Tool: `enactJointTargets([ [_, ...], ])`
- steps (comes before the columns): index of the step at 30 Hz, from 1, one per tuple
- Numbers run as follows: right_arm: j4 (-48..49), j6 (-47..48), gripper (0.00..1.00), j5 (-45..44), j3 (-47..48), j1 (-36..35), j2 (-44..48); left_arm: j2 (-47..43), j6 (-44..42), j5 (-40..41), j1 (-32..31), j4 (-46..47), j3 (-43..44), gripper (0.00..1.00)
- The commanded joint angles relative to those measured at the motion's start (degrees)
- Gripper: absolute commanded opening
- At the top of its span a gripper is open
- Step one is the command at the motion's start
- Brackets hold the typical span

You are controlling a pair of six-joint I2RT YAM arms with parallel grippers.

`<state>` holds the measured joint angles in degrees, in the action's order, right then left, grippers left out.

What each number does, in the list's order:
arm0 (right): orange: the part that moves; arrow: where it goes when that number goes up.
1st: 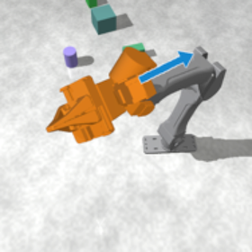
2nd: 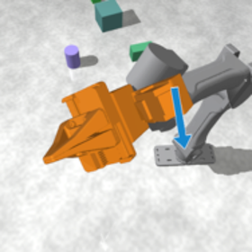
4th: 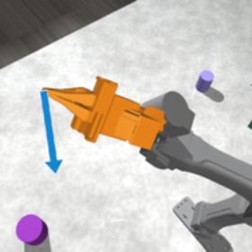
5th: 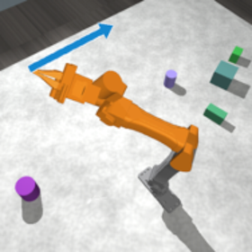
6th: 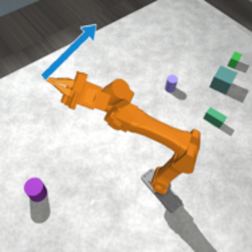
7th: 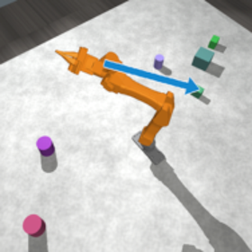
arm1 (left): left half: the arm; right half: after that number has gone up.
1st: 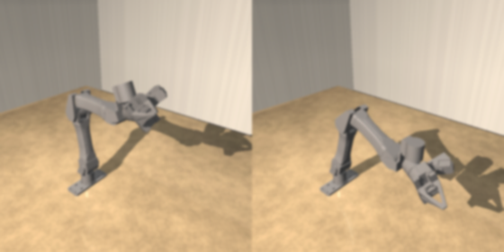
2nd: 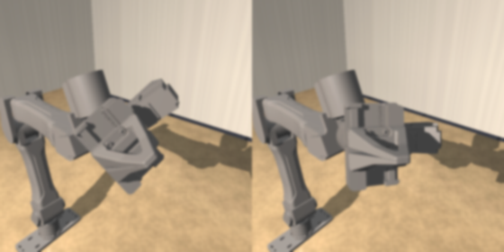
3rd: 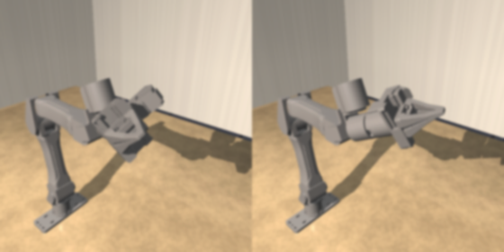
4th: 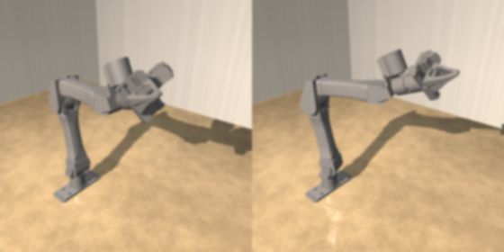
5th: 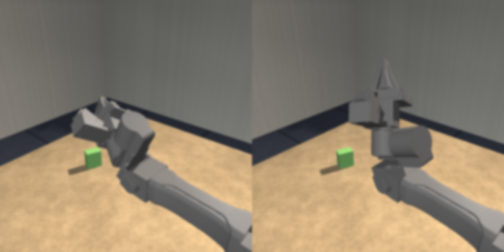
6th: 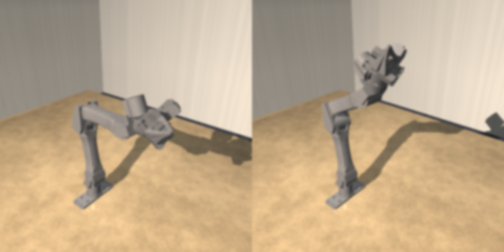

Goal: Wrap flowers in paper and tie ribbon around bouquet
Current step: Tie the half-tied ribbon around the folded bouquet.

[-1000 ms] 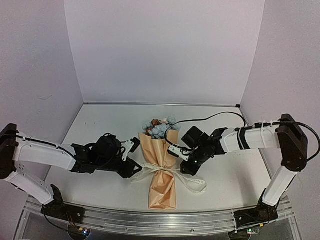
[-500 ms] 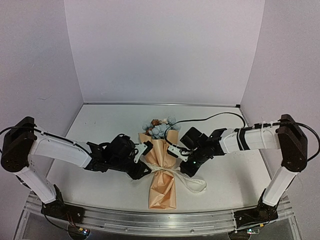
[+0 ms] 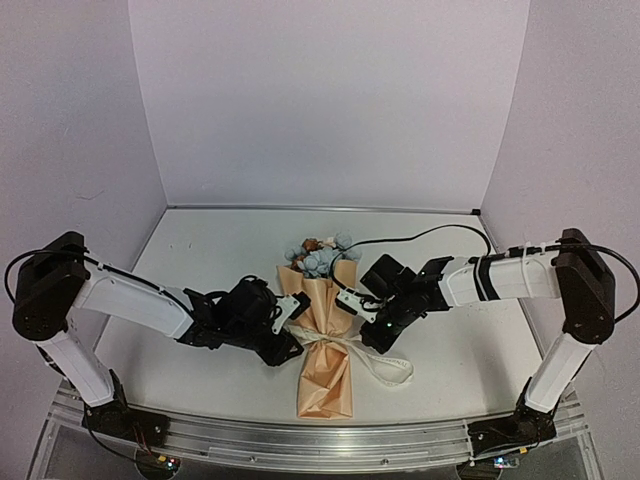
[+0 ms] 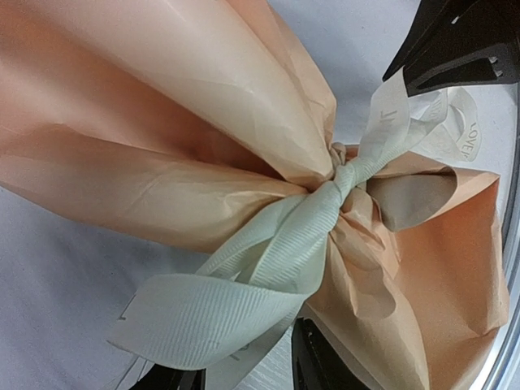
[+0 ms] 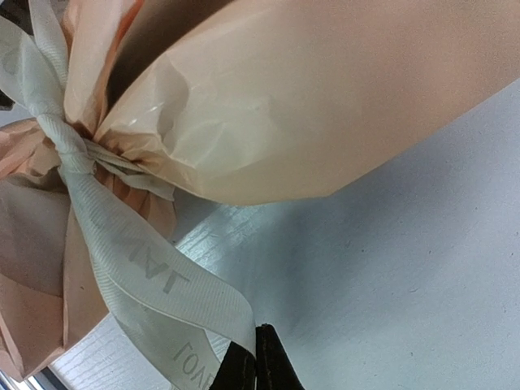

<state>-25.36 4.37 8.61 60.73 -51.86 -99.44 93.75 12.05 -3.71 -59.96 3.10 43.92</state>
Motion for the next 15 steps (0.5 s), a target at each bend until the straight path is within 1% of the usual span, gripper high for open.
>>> enactJointTargets([
  [1,-0.75,-0.94,0.0,-1.27,1.85,-0.28,0.67,1.08,-0.52,1.43,-0.24,2.06,2.34,0.36],
  [4,-0.91,-0.95,0.0,-1.77,1.93,-0.34,0.82,1.5,-0.27,2.04,-0.24,2.71,2.29,0.31],
  [8,-1.25,-1.27,0.0,-2.07,2.18,-0.32,0.82,1.32,0.28,3.13,-0.24,3.21,1.63,0.21],
  [9,-1.27,-1.37,0.0,-2.17,2.21,-0.33,0.82,1.1,0.48,3.14,-0.28,3.32,1.4,0.17],
  [15,-2.14,-2.08,0.0,-3.88,2.39,-0.32,0.96,0.08,2.39,3.18,-0.24,4.64,-0.67,0.05],
])
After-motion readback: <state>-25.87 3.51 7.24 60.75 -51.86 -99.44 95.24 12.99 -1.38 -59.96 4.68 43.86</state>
